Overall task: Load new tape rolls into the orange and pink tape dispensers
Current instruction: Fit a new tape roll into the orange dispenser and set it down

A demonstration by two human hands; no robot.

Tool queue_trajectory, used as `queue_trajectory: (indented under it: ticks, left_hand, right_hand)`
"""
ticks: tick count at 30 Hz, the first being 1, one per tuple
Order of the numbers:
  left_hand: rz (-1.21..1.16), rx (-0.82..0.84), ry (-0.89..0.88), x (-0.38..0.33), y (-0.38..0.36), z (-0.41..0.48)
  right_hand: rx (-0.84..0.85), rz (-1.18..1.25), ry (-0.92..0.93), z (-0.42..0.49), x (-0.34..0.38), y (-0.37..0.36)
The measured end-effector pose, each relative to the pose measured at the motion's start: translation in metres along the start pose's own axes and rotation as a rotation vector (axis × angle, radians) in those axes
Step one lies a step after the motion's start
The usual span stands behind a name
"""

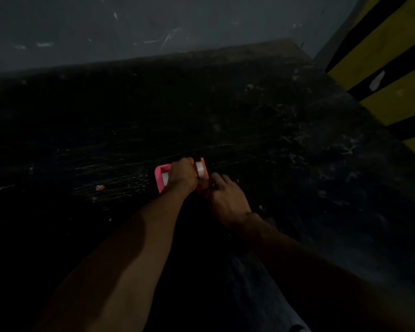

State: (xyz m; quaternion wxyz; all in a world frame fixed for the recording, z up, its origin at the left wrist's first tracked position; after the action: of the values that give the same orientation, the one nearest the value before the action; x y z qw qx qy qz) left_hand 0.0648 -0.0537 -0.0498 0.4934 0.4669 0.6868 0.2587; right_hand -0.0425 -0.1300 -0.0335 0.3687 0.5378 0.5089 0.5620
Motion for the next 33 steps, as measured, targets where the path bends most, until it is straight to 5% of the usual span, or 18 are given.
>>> queue_trajectory:
  ticks: [33]
  left_hand:
    - [0.028, 0.049, -0.04, 0.0, -0.003, 0.008]
  right_hand:
    - [-0.039, 0.221, -0.128, 0.022, -0.014, -0.002]
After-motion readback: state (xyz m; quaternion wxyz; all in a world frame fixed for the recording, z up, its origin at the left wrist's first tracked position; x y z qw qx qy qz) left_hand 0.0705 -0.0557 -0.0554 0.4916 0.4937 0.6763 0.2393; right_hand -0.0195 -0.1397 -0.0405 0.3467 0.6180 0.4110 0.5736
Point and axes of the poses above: each hand's wrist, its own z-axis towards the middle knuckle, its own y-axis out of the back of the hand, x = y × z, the point moved 3 cm from there along z, towards the middle knuckle, and after that the axes turned 8 degrees about y, right-handed, at the moved point
